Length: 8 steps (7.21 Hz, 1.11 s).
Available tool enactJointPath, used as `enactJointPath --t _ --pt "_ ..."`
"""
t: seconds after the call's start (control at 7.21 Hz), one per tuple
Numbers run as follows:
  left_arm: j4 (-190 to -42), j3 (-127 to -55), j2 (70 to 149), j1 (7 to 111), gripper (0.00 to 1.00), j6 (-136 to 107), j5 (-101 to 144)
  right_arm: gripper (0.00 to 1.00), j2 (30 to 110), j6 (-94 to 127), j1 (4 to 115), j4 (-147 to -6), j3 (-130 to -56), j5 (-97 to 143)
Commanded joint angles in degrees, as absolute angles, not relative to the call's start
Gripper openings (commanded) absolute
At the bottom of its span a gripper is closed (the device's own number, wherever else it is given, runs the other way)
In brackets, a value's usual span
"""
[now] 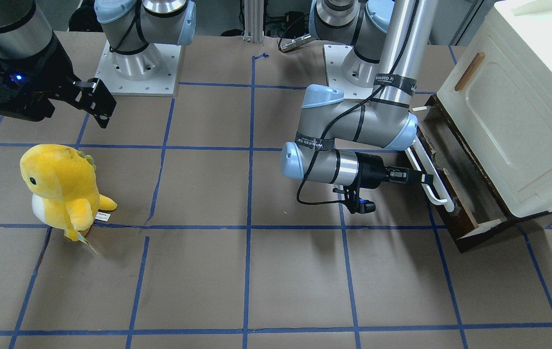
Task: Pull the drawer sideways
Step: 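Keep pulling the drawer farther out with the left gripper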
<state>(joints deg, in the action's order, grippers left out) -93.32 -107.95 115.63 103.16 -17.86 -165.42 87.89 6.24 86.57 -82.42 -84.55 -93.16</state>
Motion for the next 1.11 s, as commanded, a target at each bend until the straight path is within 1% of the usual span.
enactJointPath --t 0.0,0.42,0.55,0.69,0.83,0.97 --pt "-93.3 -107.5 115.8 103.1 0.28 -17.9 -165.4 1.00 87.9 6.2 86.6 -82.4 -84.6 -93.2" --pt "-93.3 -107.4 116.1 103.3 0.29 -17.9 -164.9 1.00 87.9 6.2 86.6 -82.4 -84.6 -93.2" --pt "-93.2 -107.4 116.2 103.4 0.32 -17.9 -164.8 1.00 87.9 6.2 86.6 -82.4 -84.6 -93.2" --pt "-93.3 -107.4 116.1 103.5 0.33 -17.9 -164.8 1.00 87.9 6.2 86.6 -82.4 -84.6 -93.2" --pt "-93.0 -107.4 115.8 103.6 0.67 -18.2 -164.6 1.00 87.8 6.2 86.5 -82.4 -84.6 -93.2" --pt "-92.8 -107.4 115.3 103.6 0.81 -18.5 -164.4 1.00 87.9 6.2 86.6 -82.4 -84.6 -93.2"
